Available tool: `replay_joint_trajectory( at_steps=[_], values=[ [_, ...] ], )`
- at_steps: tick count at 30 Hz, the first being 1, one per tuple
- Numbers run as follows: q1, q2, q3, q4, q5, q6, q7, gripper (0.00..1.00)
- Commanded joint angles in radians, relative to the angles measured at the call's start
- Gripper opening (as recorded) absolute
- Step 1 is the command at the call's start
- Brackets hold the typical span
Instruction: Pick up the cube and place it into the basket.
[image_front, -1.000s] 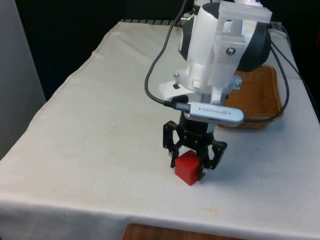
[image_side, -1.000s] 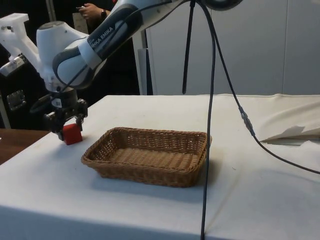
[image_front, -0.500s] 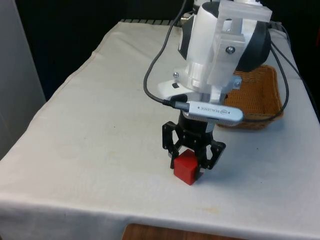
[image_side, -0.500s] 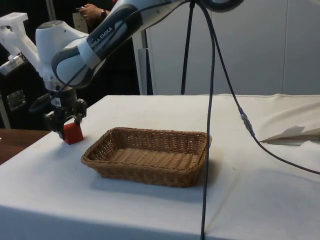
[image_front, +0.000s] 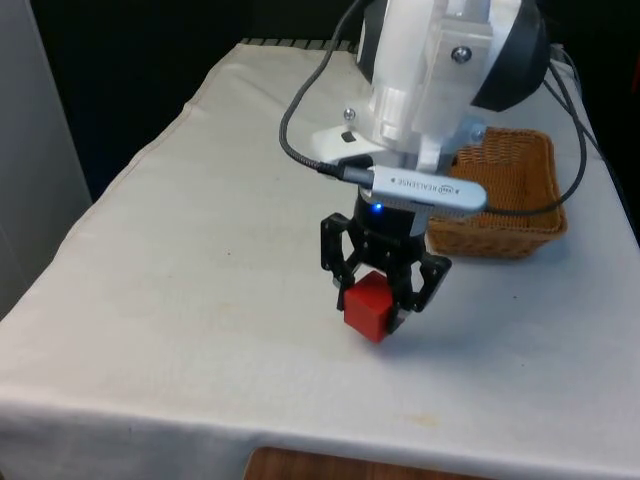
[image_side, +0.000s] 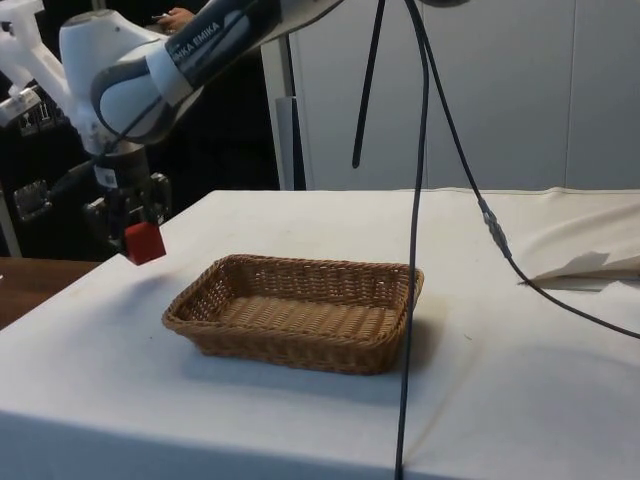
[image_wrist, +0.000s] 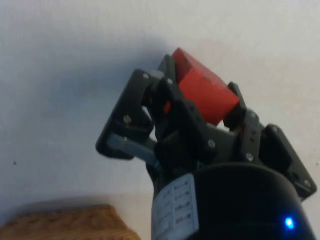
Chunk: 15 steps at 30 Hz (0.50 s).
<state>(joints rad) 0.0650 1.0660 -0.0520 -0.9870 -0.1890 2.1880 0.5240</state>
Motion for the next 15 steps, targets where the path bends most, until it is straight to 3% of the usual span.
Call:
replay_joint_trajectory(
  at_steps=[1, 7, 10, 15],
  values=[
    [-0.002, -0.012, 0.004, -0.014, 0.002, 0.004, -0.004, 0.12],
    [0.001, -0.022, 0.001, -0.021, 0.0, -0.011, -0.004, 0.12],
    [-0.002, -0.049, 0.007, -0.053, 0.004, -0.008, -0.01, 0.12],
    [0.004, -0.088, 0.005, -0.098, 0.0, -0.01, -0.01, 0.12]
  ],
)
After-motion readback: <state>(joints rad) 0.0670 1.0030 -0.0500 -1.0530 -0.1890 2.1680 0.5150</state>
